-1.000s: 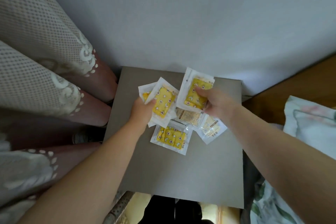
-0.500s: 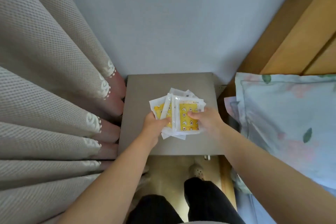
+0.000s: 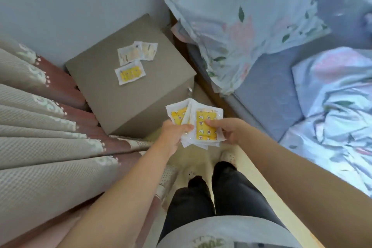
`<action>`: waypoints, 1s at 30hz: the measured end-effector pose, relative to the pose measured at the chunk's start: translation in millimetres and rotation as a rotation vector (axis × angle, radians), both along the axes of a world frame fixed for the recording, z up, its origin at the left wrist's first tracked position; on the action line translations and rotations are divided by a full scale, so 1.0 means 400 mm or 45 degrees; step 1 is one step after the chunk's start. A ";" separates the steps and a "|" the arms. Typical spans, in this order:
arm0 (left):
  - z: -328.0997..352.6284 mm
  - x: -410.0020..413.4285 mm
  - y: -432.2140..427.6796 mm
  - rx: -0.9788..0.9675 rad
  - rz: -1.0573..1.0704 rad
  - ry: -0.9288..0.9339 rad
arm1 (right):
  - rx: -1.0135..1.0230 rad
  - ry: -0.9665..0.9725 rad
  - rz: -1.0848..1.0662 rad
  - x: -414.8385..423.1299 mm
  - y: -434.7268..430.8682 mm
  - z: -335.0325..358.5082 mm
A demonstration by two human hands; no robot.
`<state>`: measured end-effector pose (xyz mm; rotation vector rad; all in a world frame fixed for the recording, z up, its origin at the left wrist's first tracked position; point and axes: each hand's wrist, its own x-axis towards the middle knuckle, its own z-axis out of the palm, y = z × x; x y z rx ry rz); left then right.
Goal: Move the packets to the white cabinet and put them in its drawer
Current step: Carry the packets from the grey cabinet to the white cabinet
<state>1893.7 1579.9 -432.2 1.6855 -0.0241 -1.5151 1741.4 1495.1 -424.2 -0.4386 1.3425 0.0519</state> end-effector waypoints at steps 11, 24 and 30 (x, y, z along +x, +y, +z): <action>-0.074 -0.480 0.185 0.046 -0.670 0.015 | 0.008 0.124 -0.544 -0.560 0.363 -0.108; -0.095 -1.301 0.517 -0.003 -1.501 -0.007 | -0.063 -0.077 -1.530 -1.301 0.987 -0.043; -0.077 -1.665 0.674 -0.021 -1.836 0.105 | -0.092 -0.058 -2.034 -1.550 1.284 -0.035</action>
